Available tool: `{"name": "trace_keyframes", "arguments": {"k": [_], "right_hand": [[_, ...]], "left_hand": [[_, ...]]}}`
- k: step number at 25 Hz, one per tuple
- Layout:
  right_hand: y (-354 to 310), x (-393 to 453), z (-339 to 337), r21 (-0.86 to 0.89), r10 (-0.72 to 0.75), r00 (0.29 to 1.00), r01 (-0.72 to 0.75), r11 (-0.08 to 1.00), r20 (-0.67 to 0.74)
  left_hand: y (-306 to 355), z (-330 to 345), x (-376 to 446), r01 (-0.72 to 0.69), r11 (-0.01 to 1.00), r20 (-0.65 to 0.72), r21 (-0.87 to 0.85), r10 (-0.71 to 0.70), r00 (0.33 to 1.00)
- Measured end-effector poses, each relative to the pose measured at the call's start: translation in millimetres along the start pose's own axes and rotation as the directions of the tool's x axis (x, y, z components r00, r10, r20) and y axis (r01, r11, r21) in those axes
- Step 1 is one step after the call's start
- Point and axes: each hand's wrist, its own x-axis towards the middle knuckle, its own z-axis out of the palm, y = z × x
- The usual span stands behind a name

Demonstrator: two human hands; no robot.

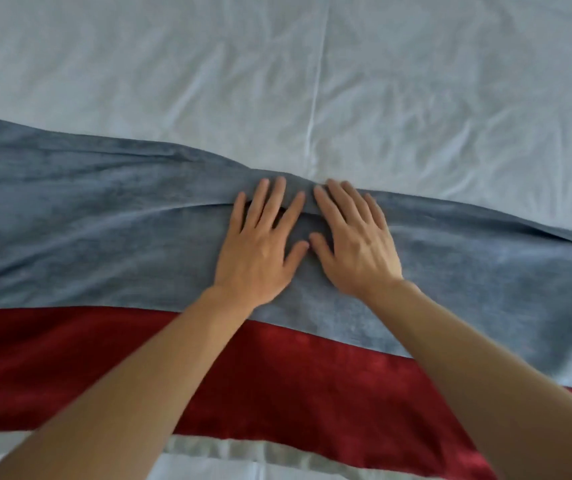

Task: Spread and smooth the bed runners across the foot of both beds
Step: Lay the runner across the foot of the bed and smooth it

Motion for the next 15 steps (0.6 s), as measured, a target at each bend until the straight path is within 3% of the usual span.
{"name": "trace_keyframes", "arguments": {"k": [3, 5, 7, 8, 10, 12, 15], "right_hand": [[74, -32, 4, -0.128, 0.202, 0.979, -0.197, 0.972, 0.025], [129, -52, -6, -0.149, 0.364, 0.931, -0.357, 0.922, 0.017], [156, -66, -15, -0.126, 0.436, 0.900, -0.434, 0.892, -0.013], [154, -71, -17, -0.097, 0.402, 0.914, -0.405, 0.909, -0.048], [128, -74, -14, -0.026, 0.225, 0.969, -0.229, 0.973, -0.107], [114, -88, -4, 0.007, 0.083, 0.993, -0.083, 0.997, -0.087], [168, -117, -7, -0.021, 0.173, 0.984, -0.173, 0.985, -0.036]], "left_hand": [[-21, 14, -3, 0.134, 0.988, -0.040, 0.079, -0.131, 0.991], [-49, 9, 0, 0.282, 0.954, -0.042, 0.101, -0.279, 0.959], [-43, 3, 4, 0.342, 0.937, -0.031, 0.069, -0.340, 0.940], [-19, 3, 7, 0.301, 0.952, -0.048, 0.050, -0.299, 0.953], [48, 12, 7, 0.074, 0.997, -0.047, 0.015, -0.073, 0.996], [112, 27, 5, -0.125, 0.992, -0.014, 0.013, 0.125, 0.992], [145, 42, 14, -0.068, 0.996, 0.039, 0.061, 0.065, 0.997]]}}
